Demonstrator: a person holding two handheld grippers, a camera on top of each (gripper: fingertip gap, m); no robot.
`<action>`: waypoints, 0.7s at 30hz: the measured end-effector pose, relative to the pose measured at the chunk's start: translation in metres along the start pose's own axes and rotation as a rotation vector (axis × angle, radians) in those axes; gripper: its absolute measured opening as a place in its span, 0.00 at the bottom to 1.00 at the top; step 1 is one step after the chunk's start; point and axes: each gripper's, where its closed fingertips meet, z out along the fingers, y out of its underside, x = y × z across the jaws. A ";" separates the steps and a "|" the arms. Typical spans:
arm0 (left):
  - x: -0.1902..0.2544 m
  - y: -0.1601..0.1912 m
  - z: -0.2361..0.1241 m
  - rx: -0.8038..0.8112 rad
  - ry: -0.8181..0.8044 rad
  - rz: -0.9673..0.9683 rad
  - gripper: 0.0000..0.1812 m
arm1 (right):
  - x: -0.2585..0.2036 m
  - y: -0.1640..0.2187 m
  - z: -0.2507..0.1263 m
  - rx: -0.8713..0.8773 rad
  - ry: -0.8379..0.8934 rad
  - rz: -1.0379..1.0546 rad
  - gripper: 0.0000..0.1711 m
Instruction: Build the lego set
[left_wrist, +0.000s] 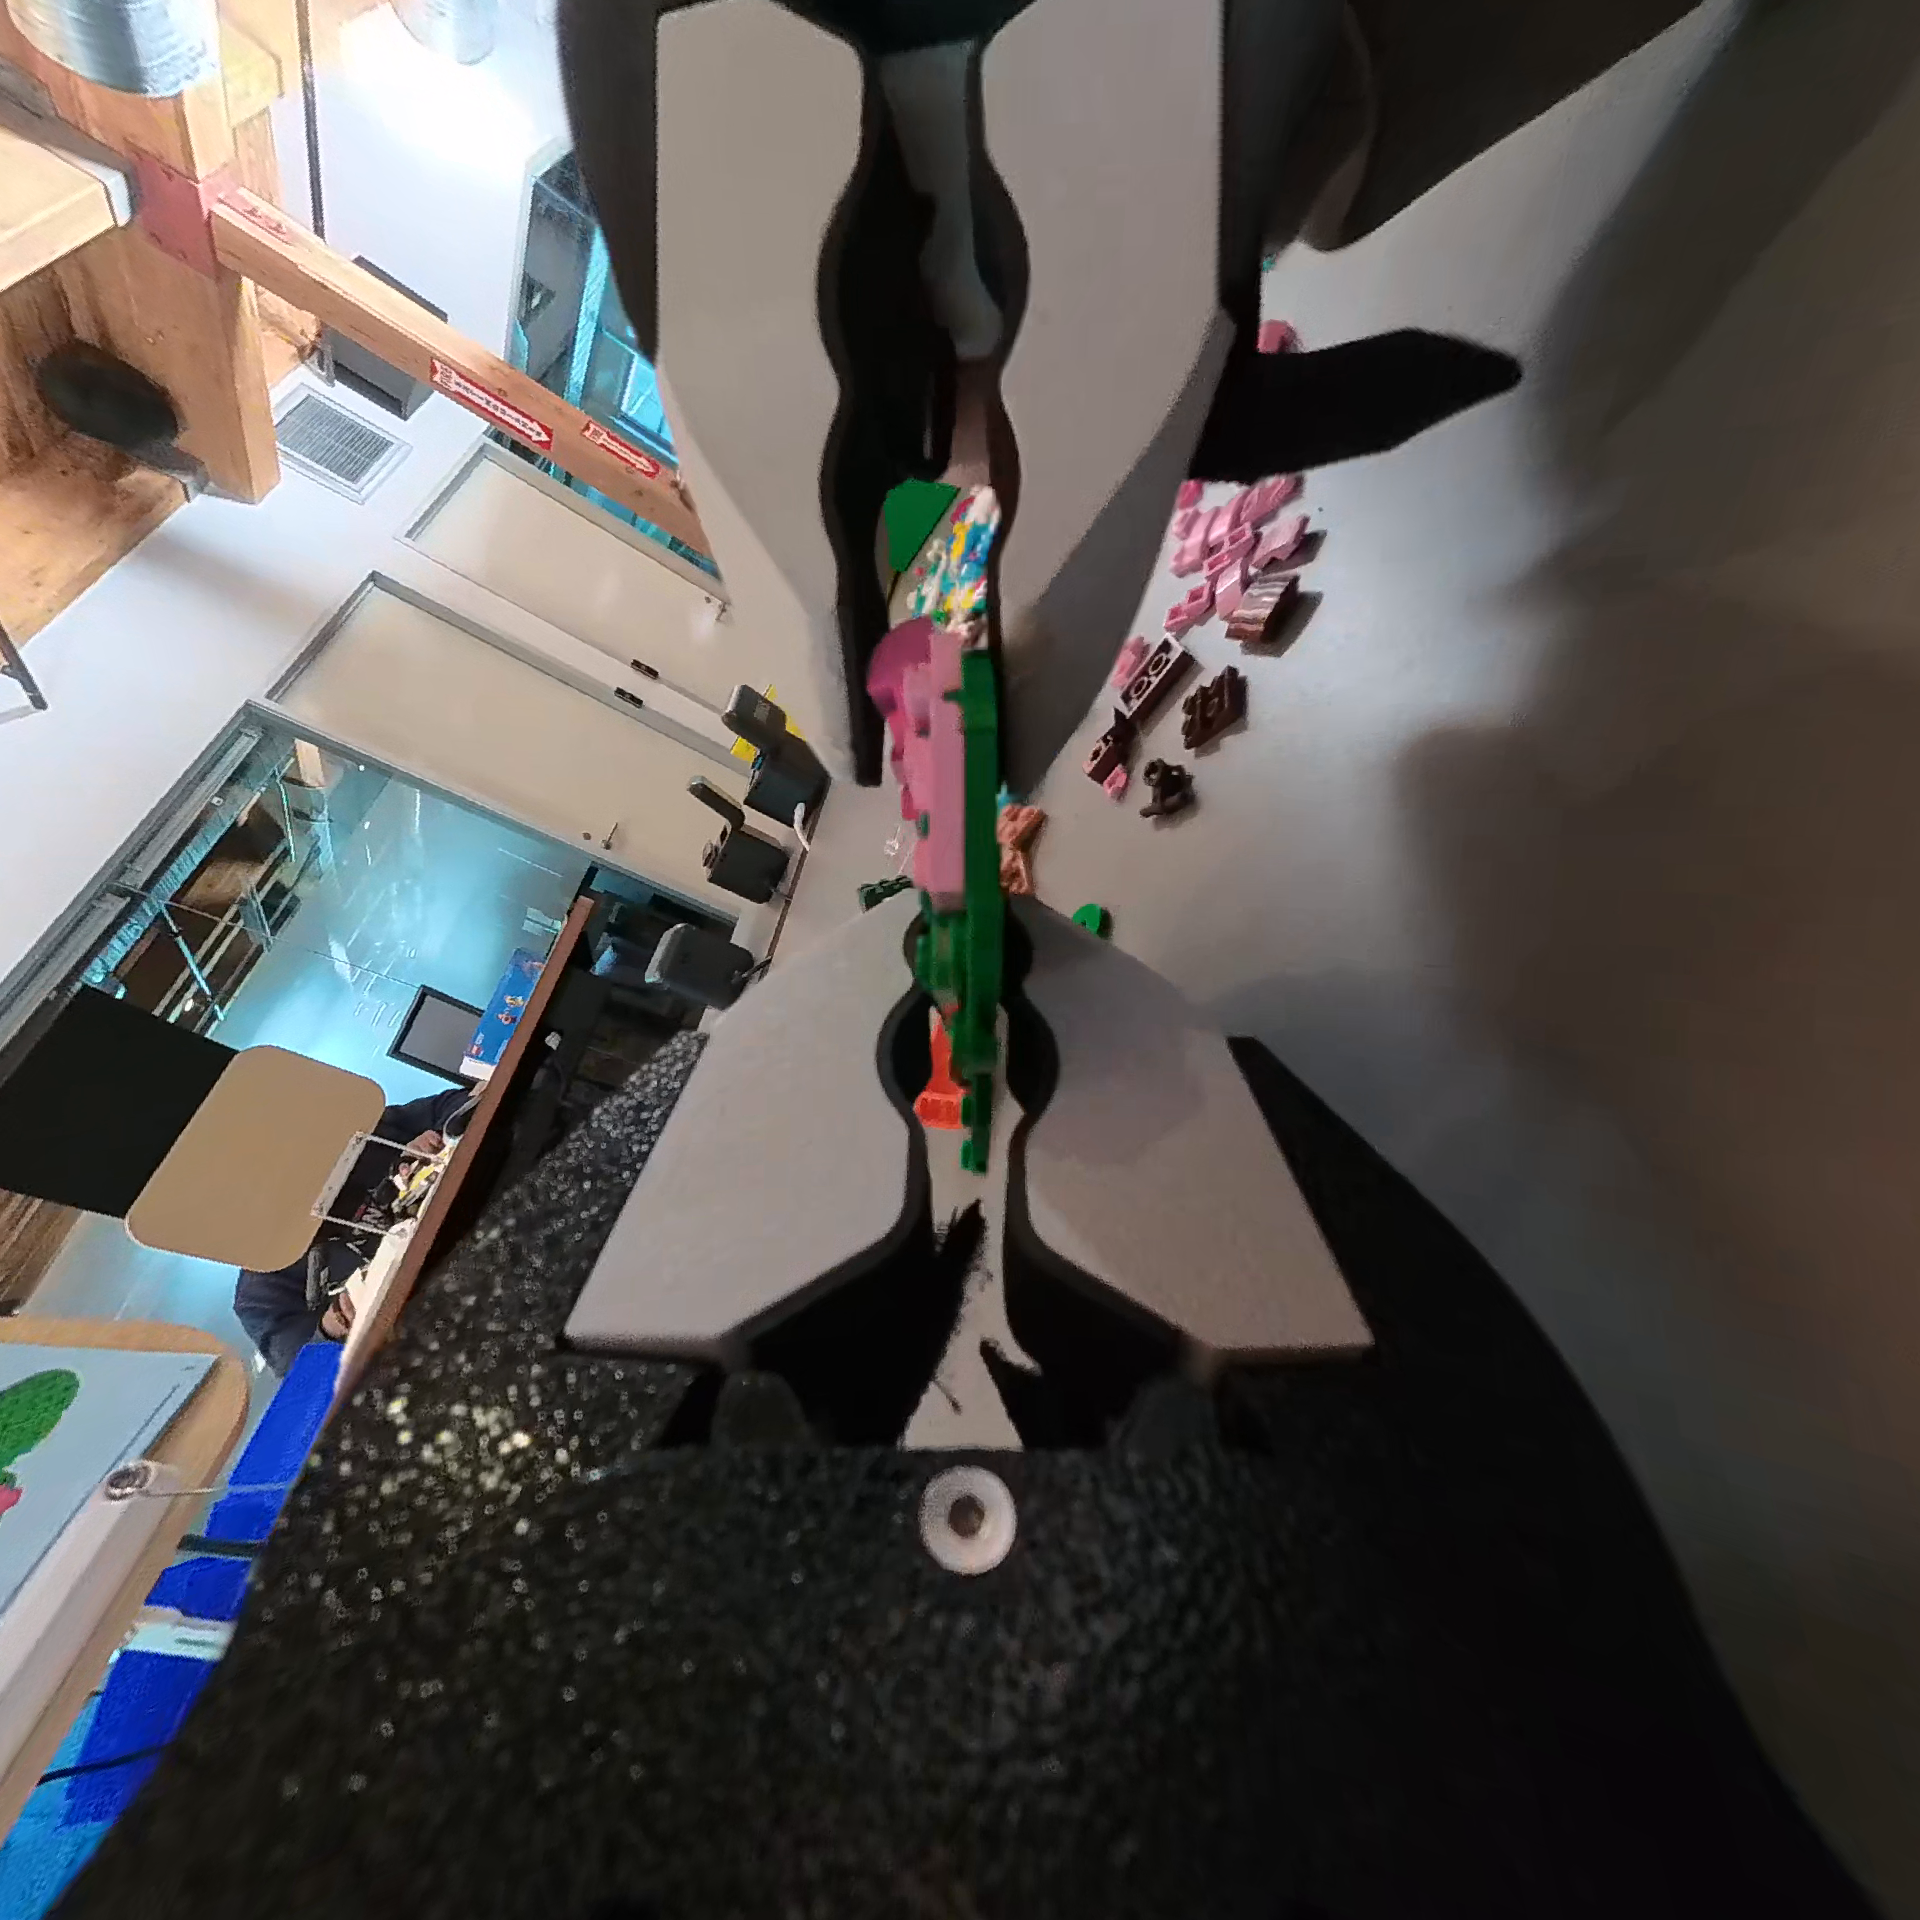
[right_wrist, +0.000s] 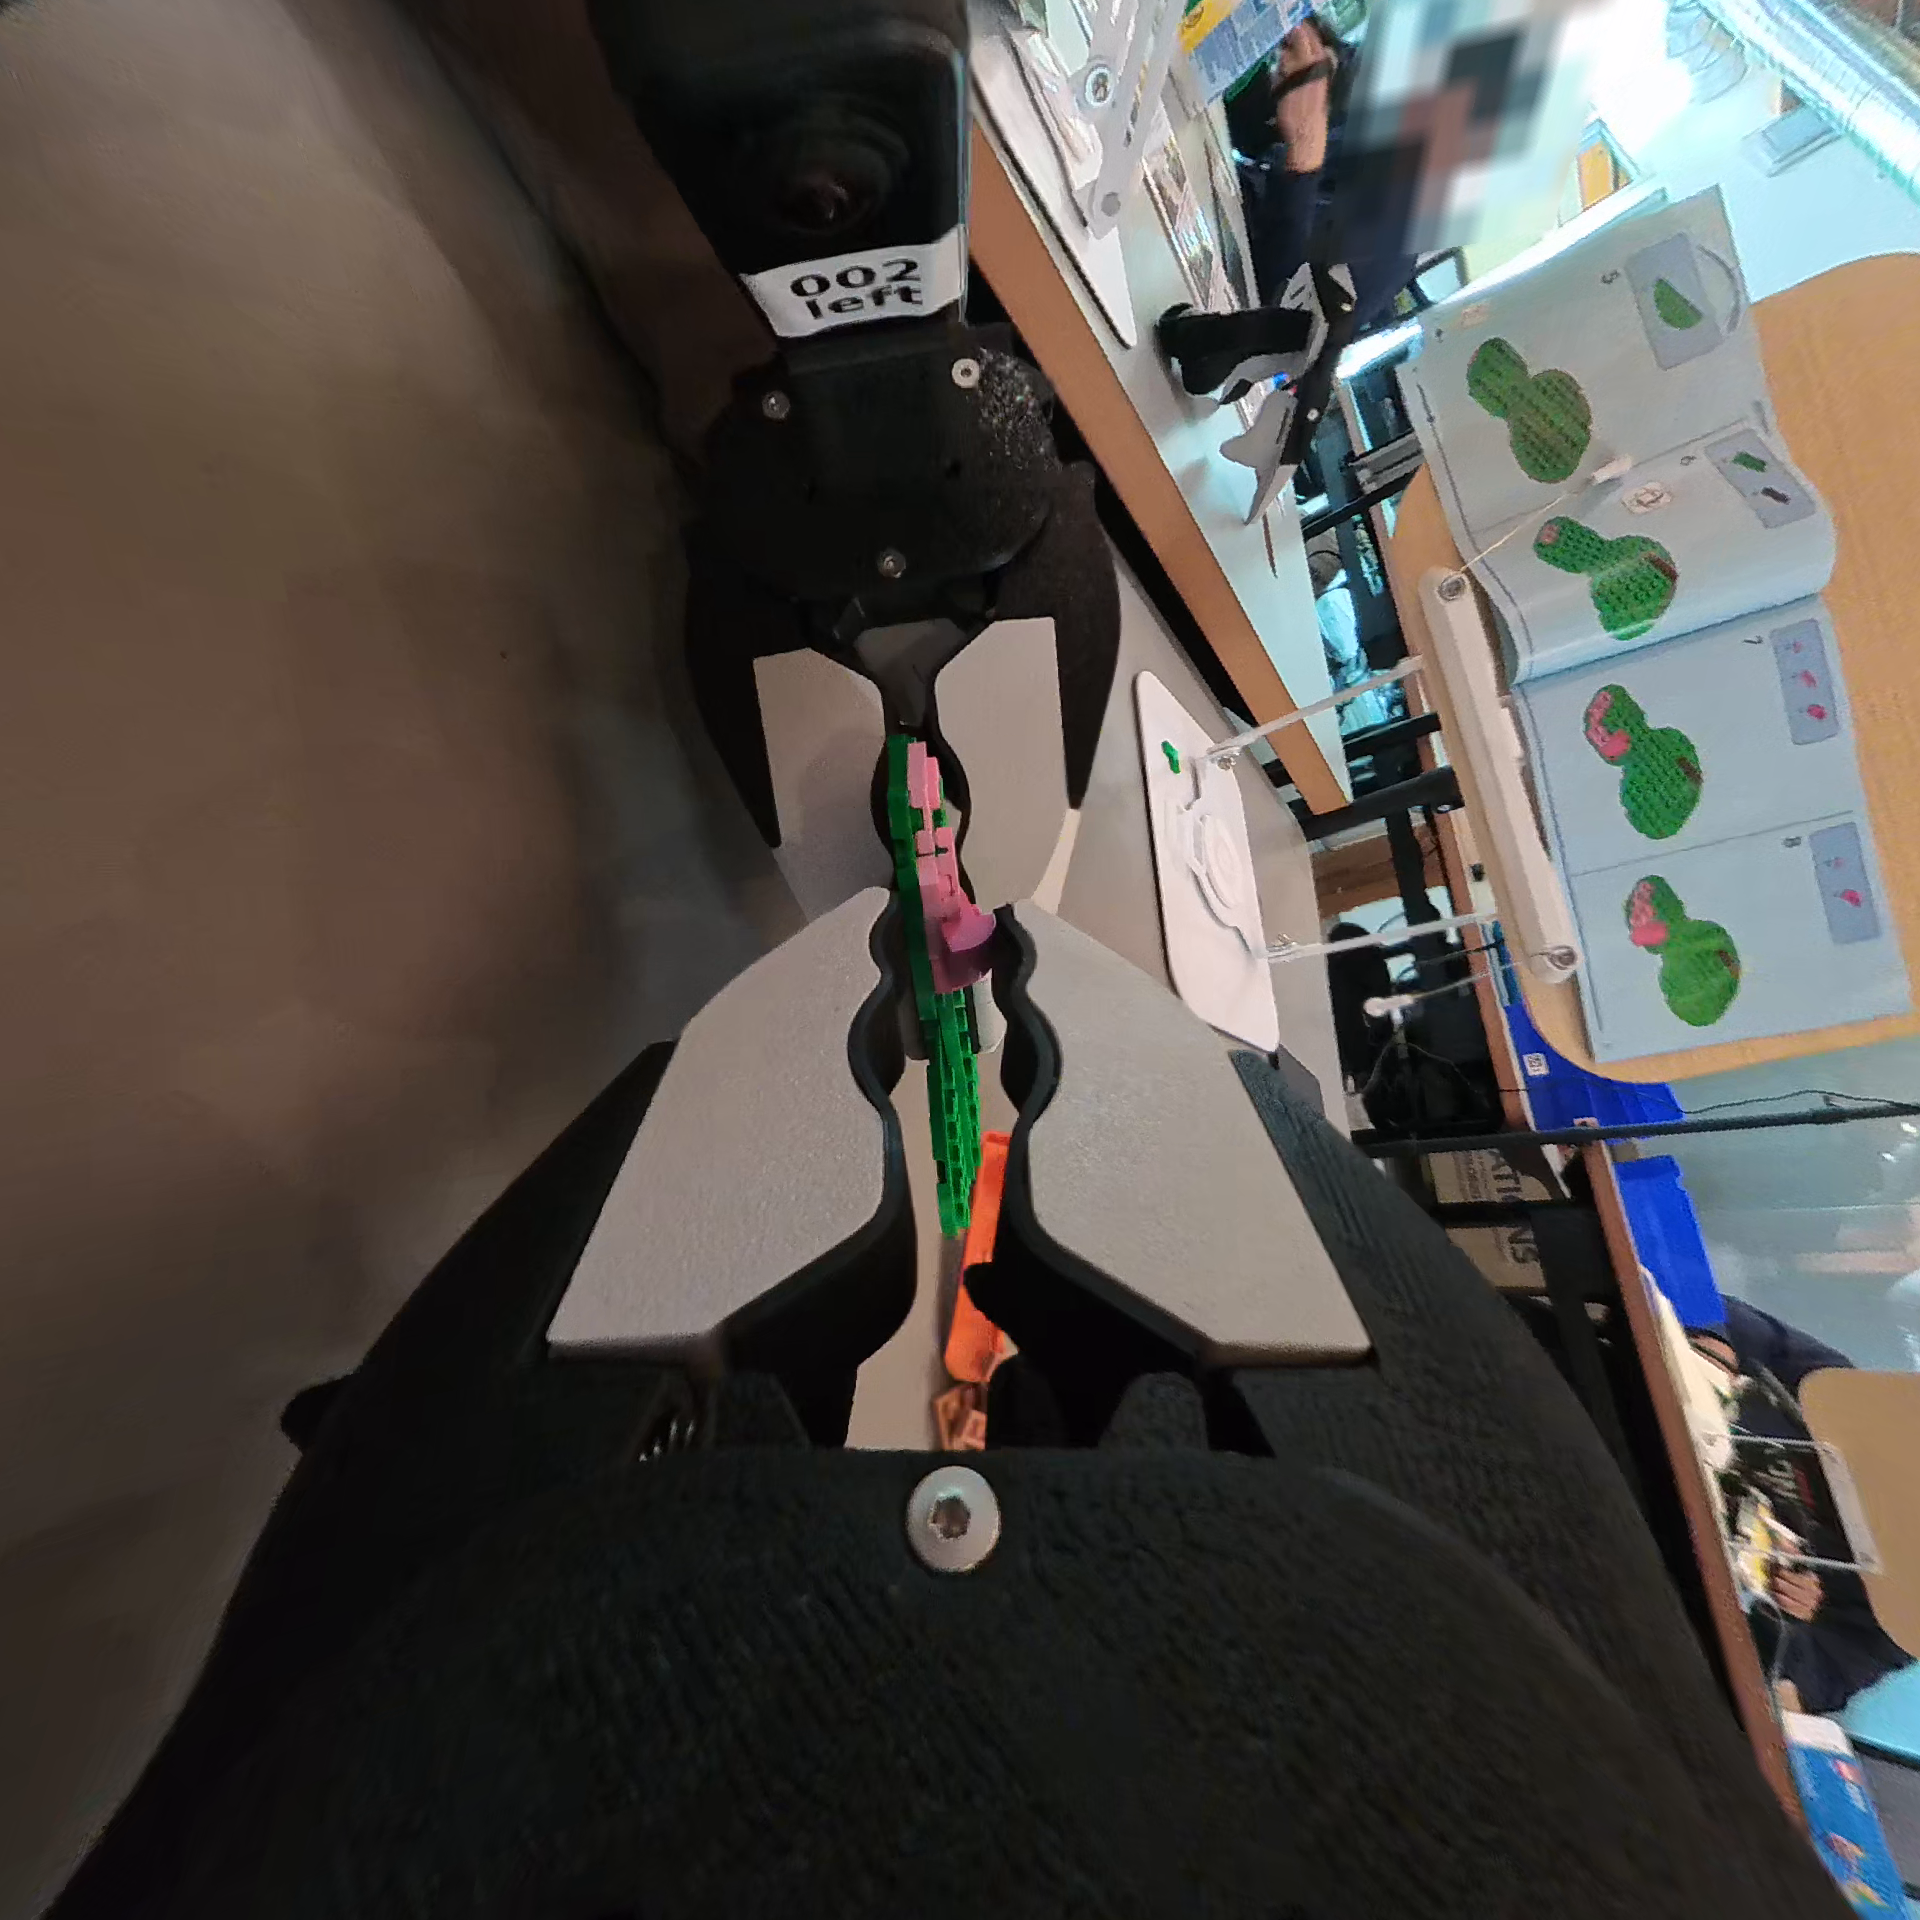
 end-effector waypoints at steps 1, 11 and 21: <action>-0.001 0.000 0.000 0.001 -0.002 -0.009 0.05 | 0.001 0.000 0.001 -0.005 0.009 -0.008 0.08; -0.009 -0.005 -0.001 0.048 -0.047 -0.054 0.09 | 0.008 -0.002 -0.002 0.038 0.030 0.073 0.08; -0.016 -0.023 -0.010 0.138 -0.068 -0.090 0.05 | 0.015 -0.006 -0.007 0.091 0.055 0.116 0.08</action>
